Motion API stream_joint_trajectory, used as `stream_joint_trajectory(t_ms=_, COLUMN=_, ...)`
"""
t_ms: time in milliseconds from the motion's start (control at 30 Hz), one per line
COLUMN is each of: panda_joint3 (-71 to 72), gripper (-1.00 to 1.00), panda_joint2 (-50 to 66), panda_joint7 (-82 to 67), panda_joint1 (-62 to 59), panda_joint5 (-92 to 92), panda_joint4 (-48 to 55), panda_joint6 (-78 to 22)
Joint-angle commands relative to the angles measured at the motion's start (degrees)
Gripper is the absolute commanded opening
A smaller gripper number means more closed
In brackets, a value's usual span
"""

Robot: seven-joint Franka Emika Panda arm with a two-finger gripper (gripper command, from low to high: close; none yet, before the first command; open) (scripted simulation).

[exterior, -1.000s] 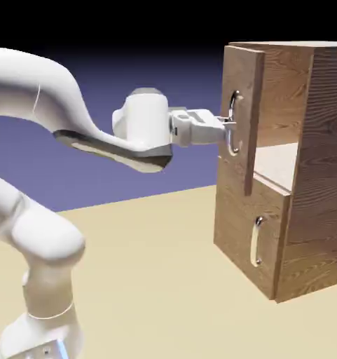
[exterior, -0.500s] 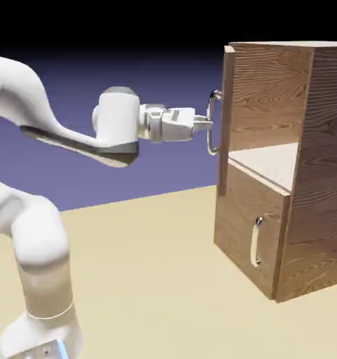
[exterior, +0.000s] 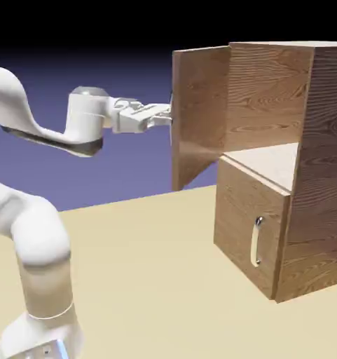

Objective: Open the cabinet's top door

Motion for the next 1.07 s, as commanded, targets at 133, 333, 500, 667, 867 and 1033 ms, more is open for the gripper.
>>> stream_joint_trajectory(t_ms=133, panda_joint3=10.0, gripper=-1.00, panda_joint2=5.7, panda_joint7=0.7, panda_joint1=-4.9, panda_joint5=6.2, panda_joint4=7.9, panda_joint6=-12.5)
stream_joint_trajectory(t_ms=333, panda_joint3=22.4, gripper=-1.00, panda_joint2=12.4, panda_joint7=2.2, panda_joint1=-14.1, panda_joint5=10.3, panda_joint4=18.1, panda_joint6=-25.5)
stream_joint_trajectory(t_ms=500, panda_joint3=32.8, gripper=-1.00, panda_joint2=15.9, panda_joint7=3.1, panda_joint1=-23.4, panda_joint5=12.3, panda_joint4=25.2, panda_joint6=-33.1)
stream_joint_trajectory(t_ms=667, panda_joint3=42.6, gripper=-1.00, panda_joint2=15.8, panda_joint7=2.6, panda_joint1=-33.7, panda_joint5=14.8, panda_joint4=31.2, panda_joint6=-37.7)
stream_joint_trajectory(t_ms=867, panda_joint3=52.2, gripper=-1.00, panda_joint2=11.4, panda_joint7=0.1, panda_joint1=-46.2, panda_joint5=19.0, panda_joint4=38.9, panda_joint6=-41.3)
stream_joint_trajectory(t_ms=1033, panda_joint3=58.2, gripper=-1.00, panda_joint2=5.7, panda_joint7=-3.2, panda_joint1=-56.0, panda_joint5=23.0, panda_joint4=46.9, panda_joint6=-44.9)
